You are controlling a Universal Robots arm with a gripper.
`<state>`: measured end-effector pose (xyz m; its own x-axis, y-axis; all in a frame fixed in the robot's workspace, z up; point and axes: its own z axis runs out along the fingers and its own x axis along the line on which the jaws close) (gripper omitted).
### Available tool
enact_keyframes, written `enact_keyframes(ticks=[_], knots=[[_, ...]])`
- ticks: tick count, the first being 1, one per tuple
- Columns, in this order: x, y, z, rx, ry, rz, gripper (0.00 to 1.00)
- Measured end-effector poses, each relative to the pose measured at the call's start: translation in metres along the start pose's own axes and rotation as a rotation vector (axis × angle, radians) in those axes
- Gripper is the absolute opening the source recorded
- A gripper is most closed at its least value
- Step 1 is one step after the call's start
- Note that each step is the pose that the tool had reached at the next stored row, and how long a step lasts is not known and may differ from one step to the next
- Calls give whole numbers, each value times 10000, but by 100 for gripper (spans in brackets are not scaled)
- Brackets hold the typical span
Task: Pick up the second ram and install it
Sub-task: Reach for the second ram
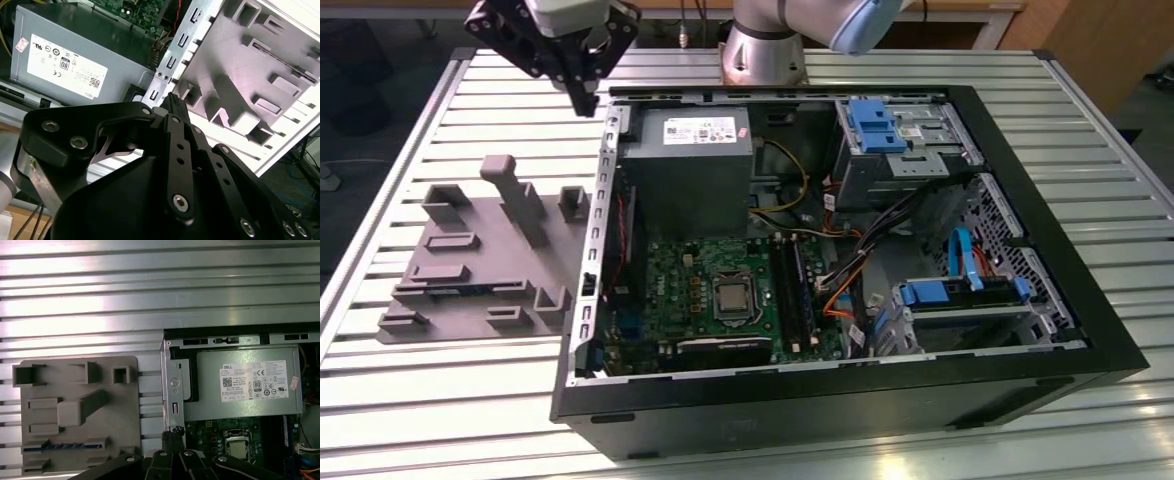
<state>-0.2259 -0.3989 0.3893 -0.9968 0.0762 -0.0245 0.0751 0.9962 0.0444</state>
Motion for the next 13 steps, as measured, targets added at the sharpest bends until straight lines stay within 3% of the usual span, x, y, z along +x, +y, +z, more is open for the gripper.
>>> enact_keyframes(ticks=[13], knots=[[70, -5, 3, 0, 0, 0, 11]])
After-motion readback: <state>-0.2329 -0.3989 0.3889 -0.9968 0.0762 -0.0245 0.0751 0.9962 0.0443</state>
